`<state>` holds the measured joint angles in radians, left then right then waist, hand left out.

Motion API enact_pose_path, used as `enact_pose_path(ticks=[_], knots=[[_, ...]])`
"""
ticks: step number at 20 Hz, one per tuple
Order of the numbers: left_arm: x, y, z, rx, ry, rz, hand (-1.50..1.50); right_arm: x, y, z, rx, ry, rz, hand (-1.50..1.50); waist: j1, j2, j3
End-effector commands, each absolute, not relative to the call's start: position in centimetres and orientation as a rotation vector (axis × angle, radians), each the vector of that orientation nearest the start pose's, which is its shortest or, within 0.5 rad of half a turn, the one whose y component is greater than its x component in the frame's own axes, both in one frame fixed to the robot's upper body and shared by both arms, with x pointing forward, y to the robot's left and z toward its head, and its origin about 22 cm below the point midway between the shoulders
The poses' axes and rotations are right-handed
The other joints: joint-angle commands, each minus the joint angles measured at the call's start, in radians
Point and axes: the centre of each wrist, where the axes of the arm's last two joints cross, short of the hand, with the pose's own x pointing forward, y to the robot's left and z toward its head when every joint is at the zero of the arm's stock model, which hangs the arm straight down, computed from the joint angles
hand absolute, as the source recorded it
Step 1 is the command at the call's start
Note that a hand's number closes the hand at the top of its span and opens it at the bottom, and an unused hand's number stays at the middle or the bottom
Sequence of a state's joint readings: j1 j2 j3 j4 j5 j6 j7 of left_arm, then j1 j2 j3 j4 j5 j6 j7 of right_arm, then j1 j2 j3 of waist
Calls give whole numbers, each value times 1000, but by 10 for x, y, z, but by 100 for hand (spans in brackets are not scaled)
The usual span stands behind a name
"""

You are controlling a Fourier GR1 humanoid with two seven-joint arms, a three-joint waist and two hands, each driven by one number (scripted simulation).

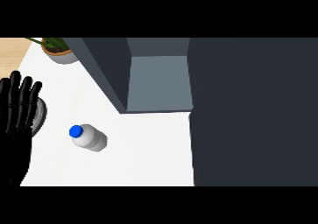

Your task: Pick up the bottled water, place it into the cabinet and close the cabinet

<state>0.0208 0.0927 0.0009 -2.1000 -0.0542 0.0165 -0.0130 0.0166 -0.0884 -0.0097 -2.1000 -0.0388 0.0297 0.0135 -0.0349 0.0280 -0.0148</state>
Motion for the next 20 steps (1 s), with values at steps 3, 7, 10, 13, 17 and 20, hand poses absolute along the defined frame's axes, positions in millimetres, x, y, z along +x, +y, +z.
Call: enact_pose_path(ticks=[3,7,10,13,17,20], knots=[[230,229,117,221,-2082,-37,-150,198,-230,126,7,-2085,89,-150,30,-28,15],[198,229,98,186,-1851,171,-150,178,-238,109,153,-1886,78,-150,38,-29,15],[195,222,112,175,-1828,196,-150,151,-226,112,193,-1865,91,-150,27,-32,15],[173,198,132,196,-1831,231,-150,131,-230,127,199,-1832,56,-150,27,-33,16],[151,192,128,204,-1800,206,-150,108,-231,152,204,-1840,56,-150,33,-31,15],[160,184,136,240,-1777,232,-150,100,-238,139,181,-1847,61,-150,27,-31,16]])
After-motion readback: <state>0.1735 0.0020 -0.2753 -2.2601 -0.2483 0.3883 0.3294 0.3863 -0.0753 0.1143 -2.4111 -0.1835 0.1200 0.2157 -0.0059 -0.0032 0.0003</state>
